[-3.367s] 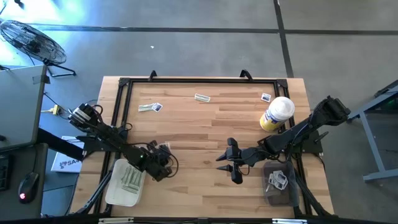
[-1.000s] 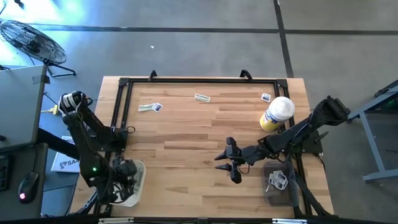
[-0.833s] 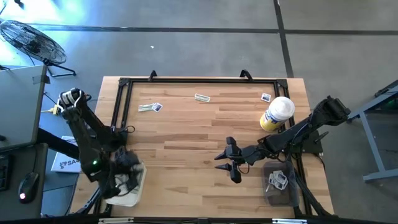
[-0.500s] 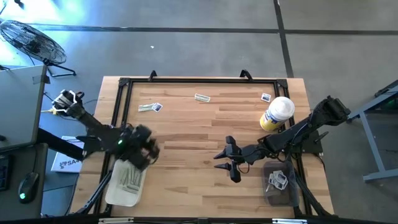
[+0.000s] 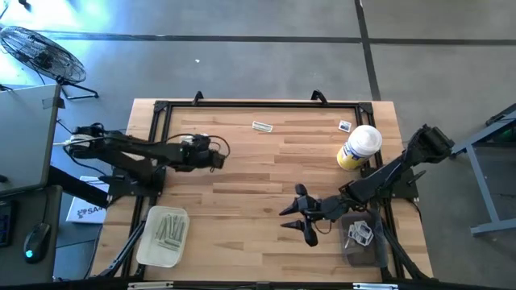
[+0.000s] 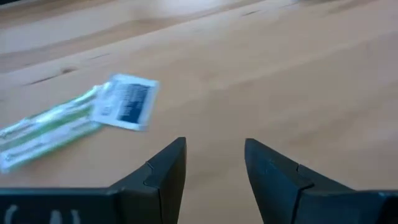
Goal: Pick & Place First Aid Supplies
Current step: Put the blue alcohol pad into the black bin
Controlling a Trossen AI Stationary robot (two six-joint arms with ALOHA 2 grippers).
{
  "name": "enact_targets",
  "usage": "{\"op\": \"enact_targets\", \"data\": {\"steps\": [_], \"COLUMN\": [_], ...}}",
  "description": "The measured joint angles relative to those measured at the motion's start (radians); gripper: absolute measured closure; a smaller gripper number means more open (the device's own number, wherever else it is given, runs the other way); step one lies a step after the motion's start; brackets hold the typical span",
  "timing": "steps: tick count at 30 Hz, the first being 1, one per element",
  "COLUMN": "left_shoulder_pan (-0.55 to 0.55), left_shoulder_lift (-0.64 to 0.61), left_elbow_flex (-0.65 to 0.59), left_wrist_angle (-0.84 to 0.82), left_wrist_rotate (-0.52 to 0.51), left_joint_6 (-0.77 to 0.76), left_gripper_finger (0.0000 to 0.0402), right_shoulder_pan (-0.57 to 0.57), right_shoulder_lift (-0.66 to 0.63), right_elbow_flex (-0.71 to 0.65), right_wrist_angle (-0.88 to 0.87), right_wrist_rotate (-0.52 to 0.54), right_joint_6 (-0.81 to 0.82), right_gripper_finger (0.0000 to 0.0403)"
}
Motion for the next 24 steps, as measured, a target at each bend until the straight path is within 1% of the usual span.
{"op": "enact_targets", "data": {"steps": [3, 8, 10, 14, 18, 21, 24], "left_shoulder_pan": [0.068, 0.13, 0.154, 0.209, 0.259, 0.277, 0.278], "left_shoulder_lift": [0.057, 0.154, 0.181, 0.219, 0.248, 0.269, 0.283], "left_elbow_flex": [-0.019, -0.025, -0.025, -0.025, -0.025, -0.024, -0.052], "left_wrist_angle": [0.039, 0.071, 0.075, 0.132, 0.161, 0.174, 0.236], "left_wrist_rotate": [0.002, -0.029, -0.045, -0.045, -0.024, 0.002, 0.012], "left_joint_6": [0.019, 0.02, 0.011, 0.011, 0.022, 0.022, 0.022], "left_gripper_finger": [0.0241, 0.0241, 0.0241, 0.0241, 0.0242, 0.0252, 0.0275], "right_shoulder_pan": [0.02, 0.029, 0.028, 0.026, 0.026, 0.026, 0.026], "right_shoulder_lift": [0.0, 0.0, 0.0, 0.0, 0.0, 0.0, 0.0], "right_elbow_flex": [0.0, 0.0, 0.0, 0.0, 0.0, 0.0, 0.0], "right_wrist_angle": [0.009, 0.011, 0.011, 0.011, 0.008, 0.001, -0.009], "right_wrist_rotate": [0.02, 0.042, 0.043, 0.042, 0.042, 0.042, 0.042], "right_joint_6": [0.011, 0.016, 0.02, 0.027, 0.031, 0.038, 0.037], "right_gripper_finger": [0.0237, 0.0238, 0.0238, 0.0238, 0.0238, 0.0238, 0.0238]}}
